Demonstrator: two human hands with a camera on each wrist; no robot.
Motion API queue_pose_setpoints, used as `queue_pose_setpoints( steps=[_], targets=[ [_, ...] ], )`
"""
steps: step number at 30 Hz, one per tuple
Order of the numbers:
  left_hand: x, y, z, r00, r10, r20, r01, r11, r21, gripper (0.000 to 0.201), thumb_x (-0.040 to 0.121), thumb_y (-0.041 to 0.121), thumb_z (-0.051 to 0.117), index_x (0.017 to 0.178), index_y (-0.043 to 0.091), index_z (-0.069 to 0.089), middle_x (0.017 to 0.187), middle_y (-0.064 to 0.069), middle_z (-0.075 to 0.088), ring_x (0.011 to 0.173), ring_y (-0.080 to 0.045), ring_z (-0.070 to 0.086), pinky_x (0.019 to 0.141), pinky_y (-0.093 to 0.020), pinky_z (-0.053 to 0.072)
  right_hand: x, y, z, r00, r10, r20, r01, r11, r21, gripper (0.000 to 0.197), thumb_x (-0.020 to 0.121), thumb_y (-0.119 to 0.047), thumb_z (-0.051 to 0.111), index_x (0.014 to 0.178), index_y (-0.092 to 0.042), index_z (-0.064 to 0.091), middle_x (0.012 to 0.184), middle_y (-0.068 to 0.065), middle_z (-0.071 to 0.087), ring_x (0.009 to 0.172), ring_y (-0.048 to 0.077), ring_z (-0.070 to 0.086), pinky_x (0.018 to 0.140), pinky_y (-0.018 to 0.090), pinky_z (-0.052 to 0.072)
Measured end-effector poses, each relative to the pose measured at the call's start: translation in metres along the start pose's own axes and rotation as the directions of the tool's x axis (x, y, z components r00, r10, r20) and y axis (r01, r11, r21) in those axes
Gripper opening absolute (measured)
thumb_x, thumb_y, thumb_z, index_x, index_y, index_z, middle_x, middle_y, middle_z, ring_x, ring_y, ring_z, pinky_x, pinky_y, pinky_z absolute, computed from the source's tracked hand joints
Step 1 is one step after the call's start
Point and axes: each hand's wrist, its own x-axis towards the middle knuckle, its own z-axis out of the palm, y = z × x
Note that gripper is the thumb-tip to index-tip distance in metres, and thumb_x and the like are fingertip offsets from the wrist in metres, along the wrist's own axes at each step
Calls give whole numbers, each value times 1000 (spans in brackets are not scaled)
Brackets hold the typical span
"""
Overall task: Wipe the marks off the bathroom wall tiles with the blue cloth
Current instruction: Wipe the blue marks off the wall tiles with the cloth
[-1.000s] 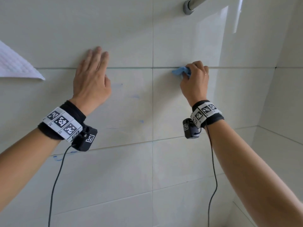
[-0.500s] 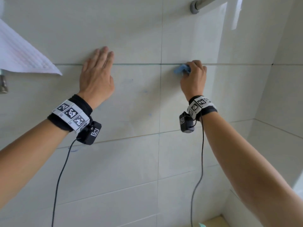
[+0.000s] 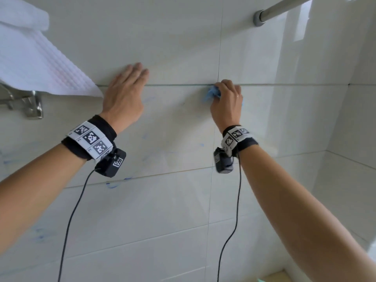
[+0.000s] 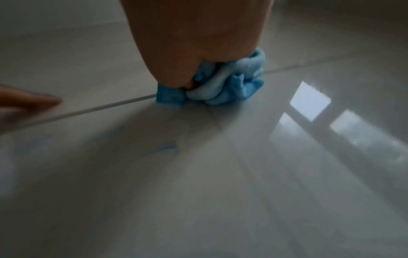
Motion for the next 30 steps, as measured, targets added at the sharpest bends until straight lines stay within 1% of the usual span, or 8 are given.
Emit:
queue_pose_setpoints(
  steps=[3,9,13,16,20,23,26,30],
  targets=[
    [4,-7,-8,998,56,32,-56,998,18,77,90,-11,45,163,13,34,172,-8,26,159,-30,24,126,-48,31,-16,-33,19,997,64,-31,-62,997,49,28,79,2,52,98,-9,69,112,4,65,98,36,52,80,44,42],
    [6,-8,-26,999,36,25,-36,999,3,75,90,-14,42,160,14,40,169,-4,34,154,-26,35,124,-44,32,-3,-35,15,940,-329,92,332,943,-24,30,81,0,55,104,-11,71,109,1,67,95,34,55,77,46,47],
    [-3,-21,-32,994,-109,-21,110,992,56,74,94,-9,44,164,5,26,173,-13,19,159,-30,20,127,-47,23,-4,-22,16,991,-131,-25,130,991,-42,33,79,1,50,101,-12,71,107,0,67,96,35,53,78,44,44],
    [-13,-34,-30,989,-151,5,150,986,71,80,95,-9,42,167,10,15,176,-6,10,162,-25,11,129,-43,17,-17,-56,38,993,60,-102,-56,998,42,29,72,5,51,91,-10,68,103,3,65,92,35,51,74,43,39],
    [-13,-44,-29,997,-81,3,80,992,101,83,92,-11,44,167,13,18,175,-3,15,161,-24,15,129,-42,19,-30,-90,48,960,-280,-12,279,960,-8,26,72,3,54,91,-9,67,101,5,65,88,35,54,72,45,42],
    [-13,-55,-29,999,-51,-3,51,993,103,85,89,-13,47,166,14,24,173,-3,22,160,-24,20,127,-45,25,-16,-80,40,937,-348,38,349,936,-44,27,76,-1,55,96,-13,69,104,0,66,91,34,55,72,46,45],
    [-12,-65,-30,1000,9,-2,-9,996,85,86,87,-14,47,165,16,28,173,-1,24,159,-21,22,126,-44,26,-19,-64,35,973,-231,-32,227,970,-91,29,78,-1,56,99,-14,70,106,-1,67,92,33,55,74,44,44],
    [-14,-79,-39,998,56,-9,-56,998,-5,80,90,-14,43,163,18,36,171,3,29,158,-17,27,126,-41,29,-27,-101,55,983,111,-149,-103,993,60,27,73,1,53,91,-13,68,102,-1,67,90,34,52,74,45,43]
  ],
)
